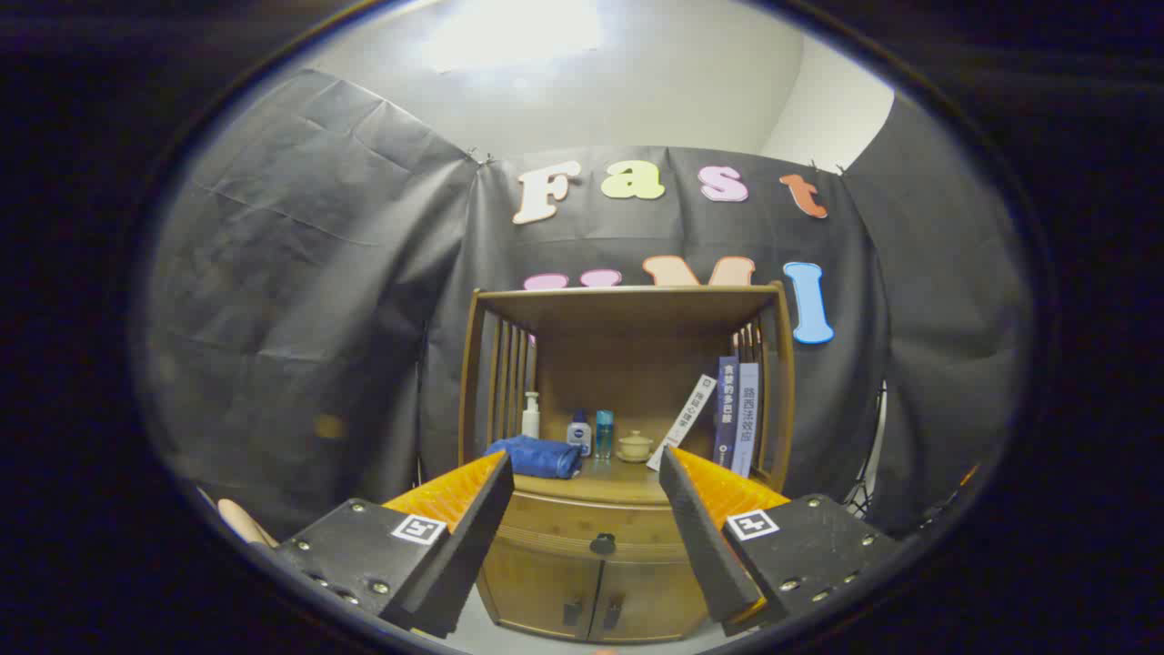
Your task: Pull open the drawer, take out the items inside it, and place them on the countertop above the cabinet.
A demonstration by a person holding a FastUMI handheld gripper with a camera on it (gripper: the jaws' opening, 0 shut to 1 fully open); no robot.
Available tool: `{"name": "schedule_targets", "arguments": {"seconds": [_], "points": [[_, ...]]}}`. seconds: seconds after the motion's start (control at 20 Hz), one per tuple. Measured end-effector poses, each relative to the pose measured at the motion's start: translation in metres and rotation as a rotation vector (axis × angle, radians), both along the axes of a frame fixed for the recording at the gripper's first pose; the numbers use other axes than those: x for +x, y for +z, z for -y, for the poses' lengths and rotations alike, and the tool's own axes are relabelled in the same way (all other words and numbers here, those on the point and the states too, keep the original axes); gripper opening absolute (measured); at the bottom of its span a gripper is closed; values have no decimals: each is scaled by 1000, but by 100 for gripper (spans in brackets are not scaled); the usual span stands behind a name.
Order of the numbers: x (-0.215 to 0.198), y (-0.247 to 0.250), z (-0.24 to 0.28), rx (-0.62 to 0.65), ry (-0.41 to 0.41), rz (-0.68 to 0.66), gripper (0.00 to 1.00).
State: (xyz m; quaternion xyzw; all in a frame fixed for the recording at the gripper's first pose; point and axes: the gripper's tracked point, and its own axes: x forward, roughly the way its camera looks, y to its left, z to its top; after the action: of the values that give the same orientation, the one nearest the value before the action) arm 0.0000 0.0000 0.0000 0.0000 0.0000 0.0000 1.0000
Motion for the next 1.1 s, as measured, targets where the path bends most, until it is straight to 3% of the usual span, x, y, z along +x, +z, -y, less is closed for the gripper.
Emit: {"name": "schedule_targets", "arguments": {"seconds": [0.75, 1.1], "points": [[-23, 1, 6, -1, -59, -38, 96], [7, -32, 5, -39, -56, -43, 96]]}}
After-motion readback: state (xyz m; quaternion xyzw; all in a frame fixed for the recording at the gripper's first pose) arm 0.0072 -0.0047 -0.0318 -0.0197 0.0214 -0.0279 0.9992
